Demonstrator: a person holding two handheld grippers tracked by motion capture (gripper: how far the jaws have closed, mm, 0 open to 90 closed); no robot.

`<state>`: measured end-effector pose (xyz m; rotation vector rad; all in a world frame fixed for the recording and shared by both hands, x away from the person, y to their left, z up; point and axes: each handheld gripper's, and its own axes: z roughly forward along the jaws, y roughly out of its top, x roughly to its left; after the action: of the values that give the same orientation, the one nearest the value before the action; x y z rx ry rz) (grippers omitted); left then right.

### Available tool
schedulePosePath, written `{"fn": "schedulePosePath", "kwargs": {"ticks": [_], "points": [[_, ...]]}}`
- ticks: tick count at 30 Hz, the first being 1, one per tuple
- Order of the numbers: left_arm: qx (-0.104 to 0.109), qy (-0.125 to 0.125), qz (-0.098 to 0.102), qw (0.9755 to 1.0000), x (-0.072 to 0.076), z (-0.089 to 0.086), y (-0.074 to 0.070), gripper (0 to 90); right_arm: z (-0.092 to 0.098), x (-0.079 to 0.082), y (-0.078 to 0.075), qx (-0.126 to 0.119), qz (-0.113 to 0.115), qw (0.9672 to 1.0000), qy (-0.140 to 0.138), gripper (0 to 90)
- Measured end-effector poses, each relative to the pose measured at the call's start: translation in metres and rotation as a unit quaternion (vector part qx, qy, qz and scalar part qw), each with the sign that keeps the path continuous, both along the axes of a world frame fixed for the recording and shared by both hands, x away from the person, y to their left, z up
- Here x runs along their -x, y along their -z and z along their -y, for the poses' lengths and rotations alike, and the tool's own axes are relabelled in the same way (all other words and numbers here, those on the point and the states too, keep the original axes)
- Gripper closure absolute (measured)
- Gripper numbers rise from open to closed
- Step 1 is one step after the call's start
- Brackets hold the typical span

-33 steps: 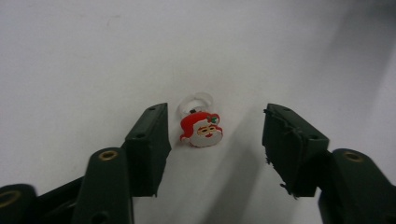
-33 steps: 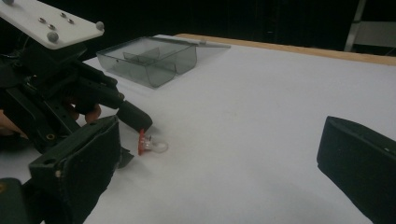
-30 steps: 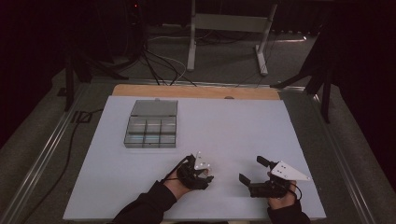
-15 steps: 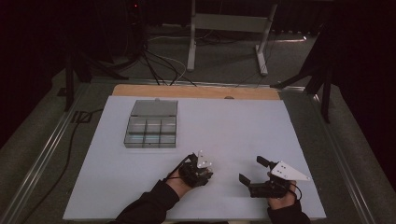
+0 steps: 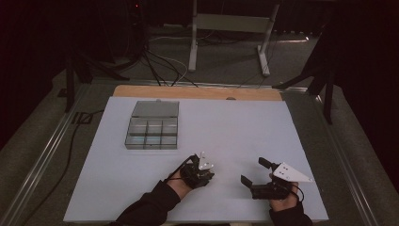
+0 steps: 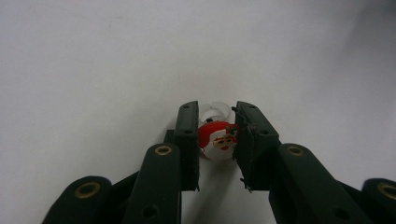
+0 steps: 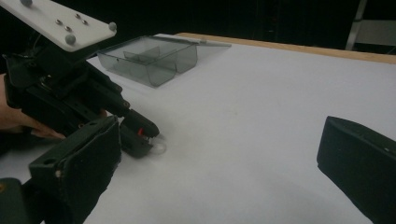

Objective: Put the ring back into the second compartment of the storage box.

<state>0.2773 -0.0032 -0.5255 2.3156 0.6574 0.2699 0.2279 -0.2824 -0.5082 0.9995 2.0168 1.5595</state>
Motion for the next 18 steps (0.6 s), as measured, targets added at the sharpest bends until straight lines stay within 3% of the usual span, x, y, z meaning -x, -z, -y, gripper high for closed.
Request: {"fn": "schedulePosePath", "kwargs": {"ticks": [6,18], "points": [[0.006,0.013,0.008,0.9999,0.002,-0.001,-0.007,72.8,0.000,0.000,0.000,-0.002,-0.001,1.0000,0.000,0.0],[0.020,0.010,0.014,0.9997,0.001,-0.011,-0.024,73.0,0.000,0.001,-0.001,-0.003,0.002,1.0000,-0.001,0.0]]}}
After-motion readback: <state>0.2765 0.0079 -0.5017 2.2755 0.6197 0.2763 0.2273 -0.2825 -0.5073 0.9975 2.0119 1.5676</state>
